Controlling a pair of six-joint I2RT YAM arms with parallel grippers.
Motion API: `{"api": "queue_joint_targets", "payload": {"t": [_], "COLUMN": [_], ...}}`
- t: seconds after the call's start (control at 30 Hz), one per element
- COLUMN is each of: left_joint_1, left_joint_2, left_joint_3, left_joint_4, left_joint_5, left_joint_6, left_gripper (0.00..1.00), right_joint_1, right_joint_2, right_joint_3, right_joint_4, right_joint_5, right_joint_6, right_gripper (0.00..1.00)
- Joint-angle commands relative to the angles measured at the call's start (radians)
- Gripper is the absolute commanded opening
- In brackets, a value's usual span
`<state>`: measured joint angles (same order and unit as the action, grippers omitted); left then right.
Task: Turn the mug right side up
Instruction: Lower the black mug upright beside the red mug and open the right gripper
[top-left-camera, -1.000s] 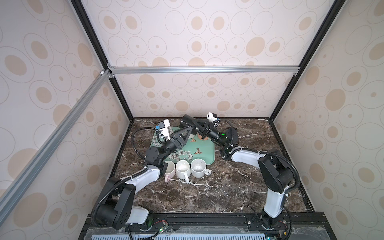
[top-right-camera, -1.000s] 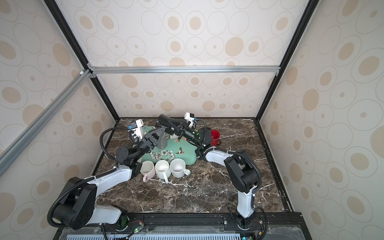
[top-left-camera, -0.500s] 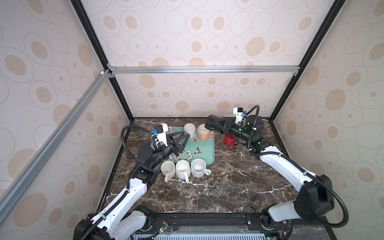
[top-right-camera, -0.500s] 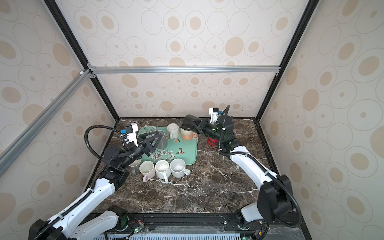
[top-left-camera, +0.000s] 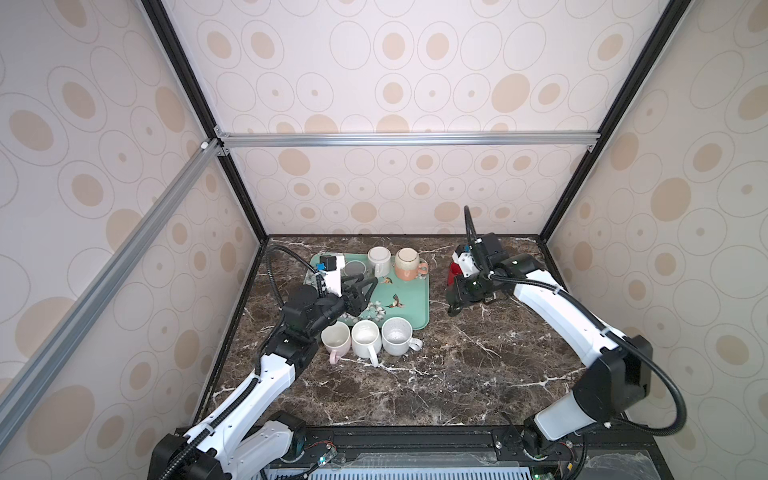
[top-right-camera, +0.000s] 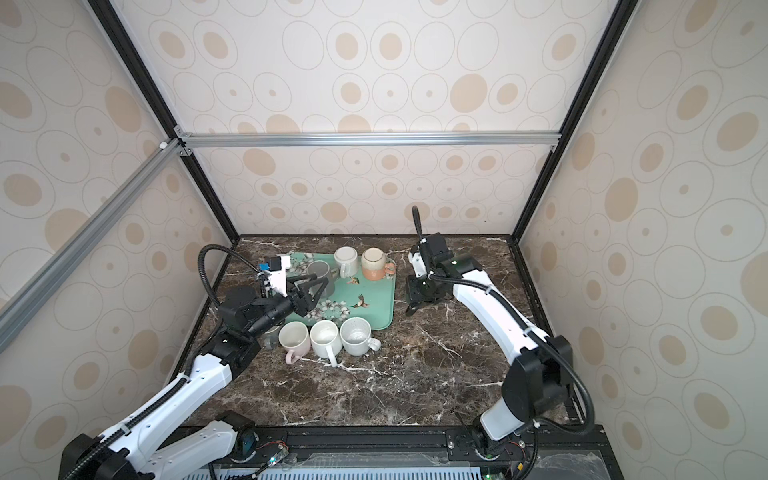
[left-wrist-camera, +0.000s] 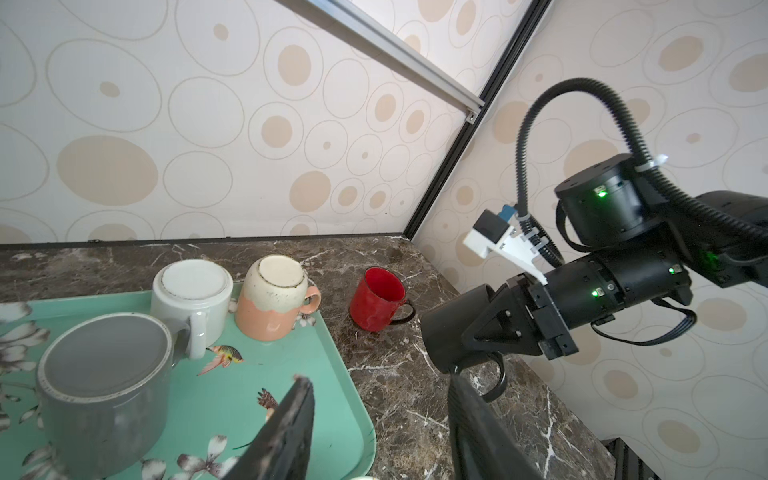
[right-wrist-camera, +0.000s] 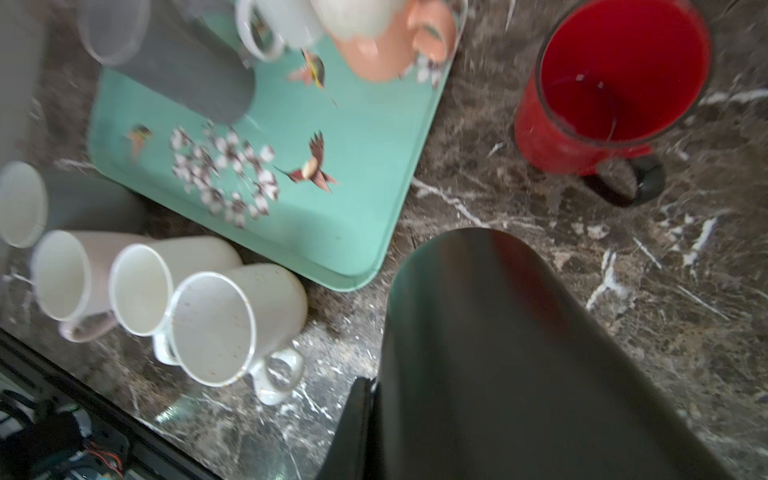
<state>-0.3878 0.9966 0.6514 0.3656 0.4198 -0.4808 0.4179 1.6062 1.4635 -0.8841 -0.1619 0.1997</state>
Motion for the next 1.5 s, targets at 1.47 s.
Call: {"api": "queue_joint_targets", "payload": {"t": [1.47], "left_joint_1": [0.086], "left_joint_2": [0.366], "left_joint_3": [0.362], "left_joint_4": [-0.369], "left_joint_5": [-0.387], "left_joint_6": [0.202], "left_gripper": [0.64], "right_joint_1": [-0.039], "right_joint_2": [0.365], "right_joint_3": [0.358], "right_joint_4": [-0.143], "right_joint_5": [0.197], "right_joint_6": [-0.231], "right_gripper": [0.3]}}
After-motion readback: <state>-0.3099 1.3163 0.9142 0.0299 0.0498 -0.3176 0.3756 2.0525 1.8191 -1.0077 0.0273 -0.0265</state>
